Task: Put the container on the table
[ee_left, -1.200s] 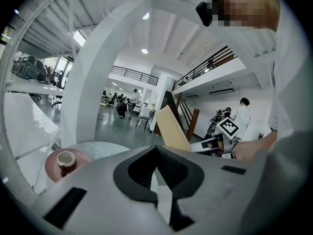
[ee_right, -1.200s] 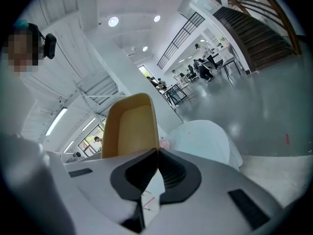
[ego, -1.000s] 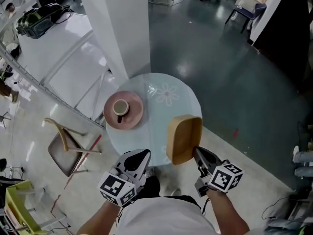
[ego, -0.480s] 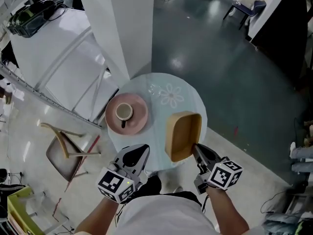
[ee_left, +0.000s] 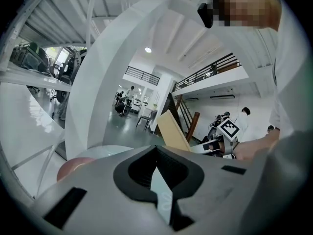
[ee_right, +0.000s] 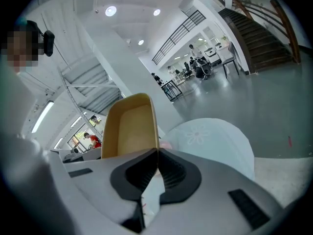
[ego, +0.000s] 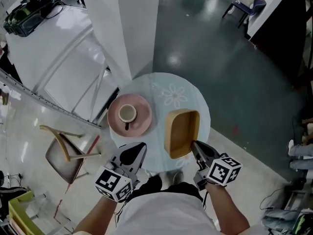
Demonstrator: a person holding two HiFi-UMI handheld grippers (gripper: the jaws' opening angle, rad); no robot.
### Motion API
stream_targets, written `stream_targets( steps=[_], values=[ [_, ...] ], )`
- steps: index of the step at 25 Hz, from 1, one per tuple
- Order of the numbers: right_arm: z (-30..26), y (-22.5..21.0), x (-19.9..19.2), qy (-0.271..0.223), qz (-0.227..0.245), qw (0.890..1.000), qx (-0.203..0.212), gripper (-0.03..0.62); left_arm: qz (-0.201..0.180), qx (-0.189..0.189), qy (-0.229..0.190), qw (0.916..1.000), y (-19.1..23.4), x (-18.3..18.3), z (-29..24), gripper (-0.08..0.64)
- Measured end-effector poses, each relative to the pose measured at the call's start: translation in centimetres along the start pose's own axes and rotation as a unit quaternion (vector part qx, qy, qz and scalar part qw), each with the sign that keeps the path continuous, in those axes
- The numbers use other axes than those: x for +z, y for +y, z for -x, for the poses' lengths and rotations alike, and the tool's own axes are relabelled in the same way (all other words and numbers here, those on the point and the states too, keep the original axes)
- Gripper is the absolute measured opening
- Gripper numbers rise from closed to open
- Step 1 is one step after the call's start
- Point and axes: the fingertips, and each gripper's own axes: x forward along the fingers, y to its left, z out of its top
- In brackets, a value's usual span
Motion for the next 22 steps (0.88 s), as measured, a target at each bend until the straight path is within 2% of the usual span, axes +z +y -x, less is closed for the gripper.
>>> stream_targets(
  steps=[11,22],
  values=[
    [-2.7,-0.3,0.8,0.021,0.013,1.000,-0.002,0.028,0.009,0.014,-0.004,0.9999,2.1,0.5,-0.3,0.021],
    [-8.2,-5.6,1.6,0.076,0.031,0.997,-0.005,0.028,0.025,0.053,0.008,0.9983,4.0,-0.5,-3.0,0.021]
  ],
)
